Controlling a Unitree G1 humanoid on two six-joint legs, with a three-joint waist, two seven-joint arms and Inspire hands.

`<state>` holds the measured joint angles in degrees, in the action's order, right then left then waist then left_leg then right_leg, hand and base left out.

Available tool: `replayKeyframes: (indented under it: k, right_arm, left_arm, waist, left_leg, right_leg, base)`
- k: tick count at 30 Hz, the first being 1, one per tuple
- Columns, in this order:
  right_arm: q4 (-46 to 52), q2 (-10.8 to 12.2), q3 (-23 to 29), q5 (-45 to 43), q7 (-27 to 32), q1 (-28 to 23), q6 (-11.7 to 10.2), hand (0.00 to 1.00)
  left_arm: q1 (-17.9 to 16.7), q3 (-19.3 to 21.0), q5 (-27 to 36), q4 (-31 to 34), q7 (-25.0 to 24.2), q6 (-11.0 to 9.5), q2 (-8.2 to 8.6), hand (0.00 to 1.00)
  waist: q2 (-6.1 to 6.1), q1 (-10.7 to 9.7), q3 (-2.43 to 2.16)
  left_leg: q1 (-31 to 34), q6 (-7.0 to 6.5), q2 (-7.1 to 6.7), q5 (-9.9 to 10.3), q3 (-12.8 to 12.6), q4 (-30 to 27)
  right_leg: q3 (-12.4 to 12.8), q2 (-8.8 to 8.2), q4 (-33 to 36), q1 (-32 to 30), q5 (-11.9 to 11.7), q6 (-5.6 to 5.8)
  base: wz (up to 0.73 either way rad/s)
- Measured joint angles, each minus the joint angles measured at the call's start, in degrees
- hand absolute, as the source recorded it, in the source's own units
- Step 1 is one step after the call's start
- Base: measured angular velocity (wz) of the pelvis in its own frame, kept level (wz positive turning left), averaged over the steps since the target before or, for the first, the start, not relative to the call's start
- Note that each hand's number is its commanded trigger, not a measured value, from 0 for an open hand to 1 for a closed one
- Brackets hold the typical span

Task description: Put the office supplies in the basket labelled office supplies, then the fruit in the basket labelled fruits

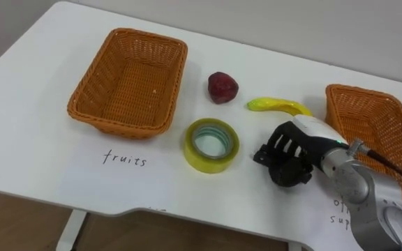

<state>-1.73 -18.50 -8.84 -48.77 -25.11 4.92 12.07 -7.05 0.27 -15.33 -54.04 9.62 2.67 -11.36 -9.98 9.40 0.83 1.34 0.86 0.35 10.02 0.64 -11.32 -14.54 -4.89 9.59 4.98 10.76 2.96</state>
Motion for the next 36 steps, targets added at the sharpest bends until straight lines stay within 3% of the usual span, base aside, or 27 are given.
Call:
replayKeyframes:
  k: [9, 13, 19, 27, 36]
  right_arm:
    - [0.3, -0.1, 0.8, 4.0, -0.1, 0.0, -0.6, 1.00]
    - [1.6, -0.2, 1.5, 6.7, -1.1, 0.0, -0.8, 1.00]
    - [8.7, -1.4, 10.4, 10.4, 0.7, 0.1, -1.4, 1.00]
    - [15.6, -2.1, 15.4, 11.6, 4.7, 1.6, -2.8, 1.00]
    - [17.8, -3.9, 17.0, 16.8, 6.9, 2.3, -2.8, 1.00]
  left_arm:
    - [-0.1, 0.2, -0.1, 0.0, 0.4, -0.1, 0.60, 0.00]
    - [-0.8, 0.9, -0.2, 0.1, 1.3, -0.2, 0.66, 0.00]
    - [-3.7, 5.3, 0.0, 0.2, 2.8, -0.2, 1.28, 0.00]
    - [-3.7, 6.1, -0.5, -1.2, 3.4, -0.6, 1.36, 0.00]
    - [-4.7, 6.6, -0.4, -1.1, 3.9, -0.6, 1.62, 0.00]
  waist:
    - [0.10, -0.3, 0.07]
    - [0.09, -1.3, 0.05]
    - [0.42, -3.2, -0.05]
    - [-0.05, -5.1, -0.39]
    - [-0.06, -5.8, -0.33]
  left_leg:
    - [0.0, 0.00, 0.00, 0.0, -0.1, -0.1]
    - [0.0, -0.01, 0.00, 0.0, -0.2, 0.0]
    - [-0.8, -0.04, -0.03, 0.0, -0.4, 0.6]
    - [-1.1, -0.04, -0.04, 0.0, -0.6, 0.6]
    - [-2.0, -0.07, 0.13, 0.0, -2.0, 1.3]
  right_leg:
    - [0.3, -0.02, 0.1, -0.1, 0.0, 0.00]
    - [0.4, -0.02, 0.0, -0.1, 0.0, 0.00]
    - [0.9, -0.08, 0.1, 0.2, 0.0, 0.00]
    - [1.8, -0.06, 0.0, 0.4, 0.0, 0.01]
    - [2.1, -0.06, 0.1, 0.8, 0.0, 0.00]
  base:
    - [0.00]
    - [0.00]
    - [-0.01]
    - [0.00]
    - [-0.07]
